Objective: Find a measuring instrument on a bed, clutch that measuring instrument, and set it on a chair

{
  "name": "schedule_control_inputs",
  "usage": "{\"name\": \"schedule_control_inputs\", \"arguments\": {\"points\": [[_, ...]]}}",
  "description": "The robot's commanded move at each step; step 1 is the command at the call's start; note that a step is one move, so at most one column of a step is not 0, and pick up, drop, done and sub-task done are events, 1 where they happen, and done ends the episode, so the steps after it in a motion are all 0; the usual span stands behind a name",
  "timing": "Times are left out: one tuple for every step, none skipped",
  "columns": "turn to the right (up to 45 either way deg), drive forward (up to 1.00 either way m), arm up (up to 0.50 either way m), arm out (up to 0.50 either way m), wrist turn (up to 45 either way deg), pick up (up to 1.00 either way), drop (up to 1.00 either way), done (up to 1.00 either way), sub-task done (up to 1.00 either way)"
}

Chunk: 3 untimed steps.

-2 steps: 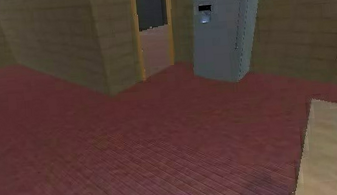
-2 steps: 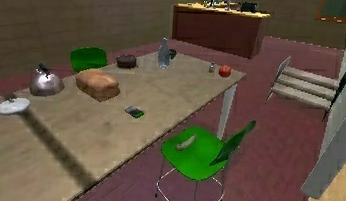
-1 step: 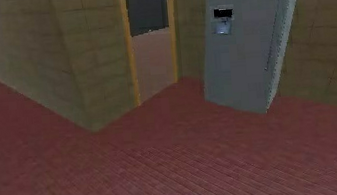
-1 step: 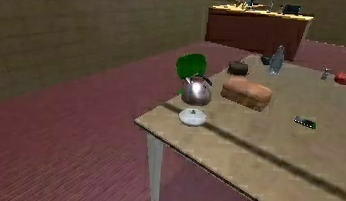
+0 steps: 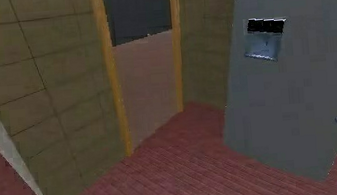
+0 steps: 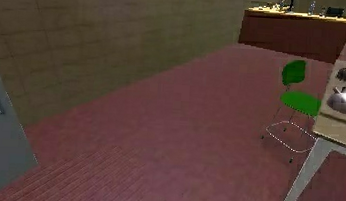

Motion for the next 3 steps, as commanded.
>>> {"name": "schedule_control_inputs", "arguments": {"points": [[0.0,1.00,0.00,0.00,0.0,0.00,0.00,0.00,0.00],[3.0,0.00,0.00,0.00,0.0,0.00,0.00,0.00,0.00],[0.0,0.60,0.00,0.00,0.0,0.00,0.00,0.00,0.00]]}}
